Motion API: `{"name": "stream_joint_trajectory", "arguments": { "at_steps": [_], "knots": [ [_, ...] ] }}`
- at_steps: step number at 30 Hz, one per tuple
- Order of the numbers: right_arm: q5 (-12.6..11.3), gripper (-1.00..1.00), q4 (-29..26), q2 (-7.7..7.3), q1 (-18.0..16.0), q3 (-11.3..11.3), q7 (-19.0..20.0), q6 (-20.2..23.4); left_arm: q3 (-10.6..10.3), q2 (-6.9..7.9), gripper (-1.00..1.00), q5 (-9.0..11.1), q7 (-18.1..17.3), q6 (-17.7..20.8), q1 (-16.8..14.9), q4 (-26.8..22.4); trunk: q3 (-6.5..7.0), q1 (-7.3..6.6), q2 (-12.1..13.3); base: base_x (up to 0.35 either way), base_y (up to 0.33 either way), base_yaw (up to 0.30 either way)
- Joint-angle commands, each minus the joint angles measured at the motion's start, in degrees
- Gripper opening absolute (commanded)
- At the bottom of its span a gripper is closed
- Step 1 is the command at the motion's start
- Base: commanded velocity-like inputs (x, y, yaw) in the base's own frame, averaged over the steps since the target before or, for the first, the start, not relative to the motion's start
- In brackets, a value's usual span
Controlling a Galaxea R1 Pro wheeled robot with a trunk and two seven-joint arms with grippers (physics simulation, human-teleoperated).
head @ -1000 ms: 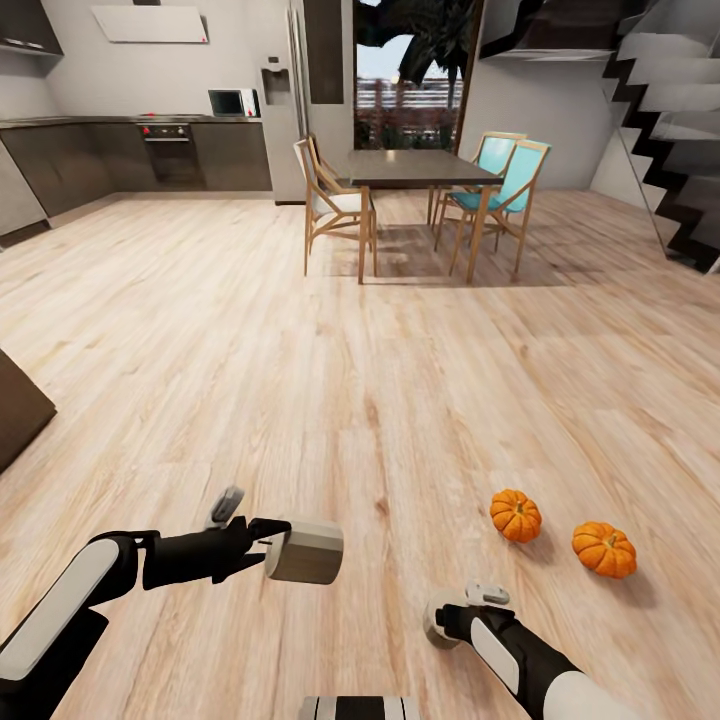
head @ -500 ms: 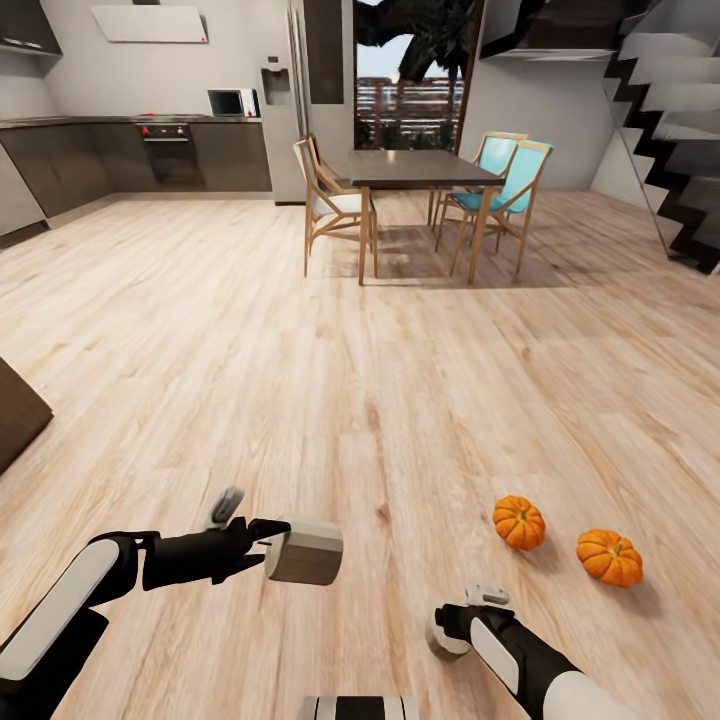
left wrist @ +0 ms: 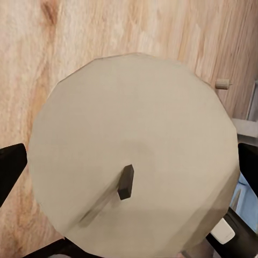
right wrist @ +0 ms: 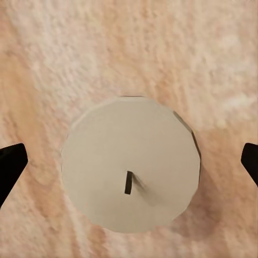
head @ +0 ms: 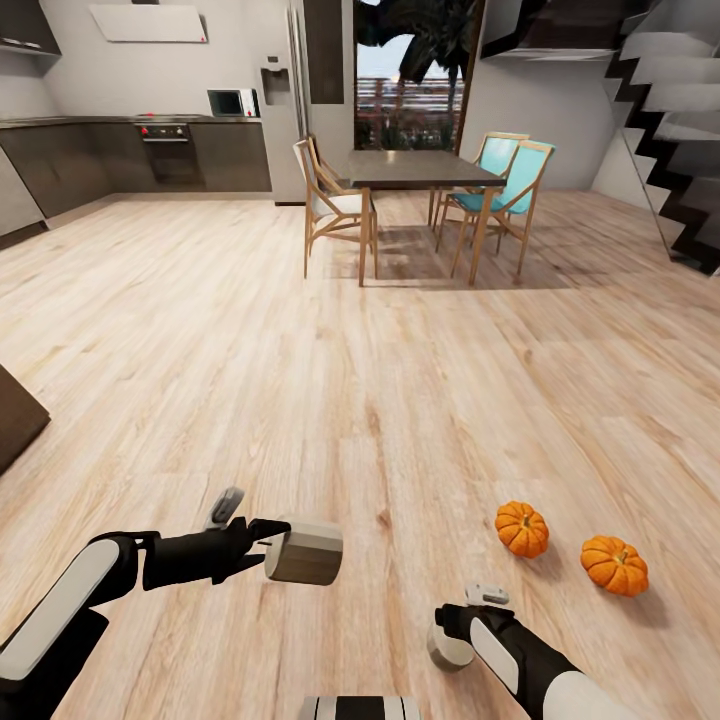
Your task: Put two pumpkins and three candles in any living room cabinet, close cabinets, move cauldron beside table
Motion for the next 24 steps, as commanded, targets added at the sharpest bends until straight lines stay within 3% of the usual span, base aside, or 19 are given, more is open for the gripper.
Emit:
{"name": "stream_joint_trajectory", "arguments": {
  "at_steps": [1, 8, 24],
  "knots": [
    [-0.5, 1.0, -0.2, -0.07, 0.0, 0.5, -0.5, 0.2, -0.1, 0.02, -1.0, 0.6, 0.6, 0.0, 0.0, 0.0, -0.05, -0.01, 0.0, 0.006, 0.0, 0.0],
    [-0.5, 1.0, -0.2, -0.14, 0.0, 0.5, -0.5, 0.2, -0.1, -0.02, -1.0, 0.7, 0.6, 0.0, 0.0, 0.0, -0.05, -0.01, 0.0, 0.001, 0.0, 0.0],
    [-0.4, 1.0, -0.2, -0.16, 0.0, 0.6, 0.8, -1.0, -0.1, -0.02, -1.0, 0.8, 0.6, 0.0, 0.0, 0.0, -1.6, 0.17, -0.1, 0.0, 0.0, 0.0]
  ]
}}
